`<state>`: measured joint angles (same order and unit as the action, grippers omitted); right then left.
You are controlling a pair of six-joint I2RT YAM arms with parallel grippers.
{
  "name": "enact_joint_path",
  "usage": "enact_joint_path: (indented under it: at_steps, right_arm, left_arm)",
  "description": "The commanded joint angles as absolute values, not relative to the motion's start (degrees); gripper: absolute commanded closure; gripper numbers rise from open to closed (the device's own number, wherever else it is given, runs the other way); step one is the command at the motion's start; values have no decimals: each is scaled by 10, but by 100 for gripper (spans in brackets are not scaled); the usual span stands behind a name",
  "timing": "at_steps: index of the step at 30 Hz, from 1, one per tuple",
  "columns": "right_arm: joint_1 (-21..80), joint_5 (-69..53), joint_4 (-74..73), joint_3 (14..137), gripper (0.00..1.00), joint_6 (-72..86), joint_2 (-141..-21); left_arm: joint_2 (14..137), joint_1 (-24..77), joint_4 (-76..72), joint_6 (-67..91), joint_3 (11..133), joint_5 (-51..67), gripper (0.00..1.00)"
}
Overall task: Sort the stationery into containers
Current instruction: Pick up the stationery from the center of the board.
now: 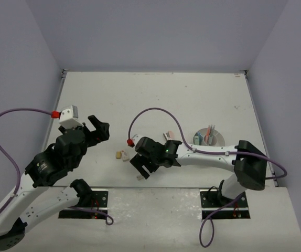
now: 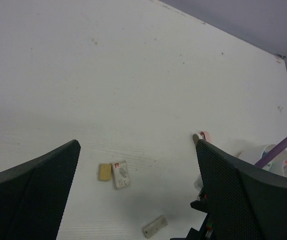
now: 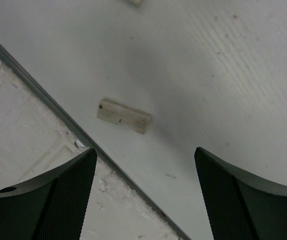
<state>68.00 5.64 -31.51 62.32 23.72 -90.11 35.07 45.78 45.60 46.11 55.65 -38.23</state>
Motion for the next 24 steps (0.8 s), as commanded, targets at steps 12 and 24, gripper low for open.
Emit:
enact_joint_path:
  at_steps: [12,24]
  right_arm:
    - [688,-119,-282,644,10,-223,-997]
    - [689,-112,-275,682,27,-239,-1086]
  left_arm:
    - [330,457,438,357,515,-349,0]
    - [317,458,420,347,503,-338,0]
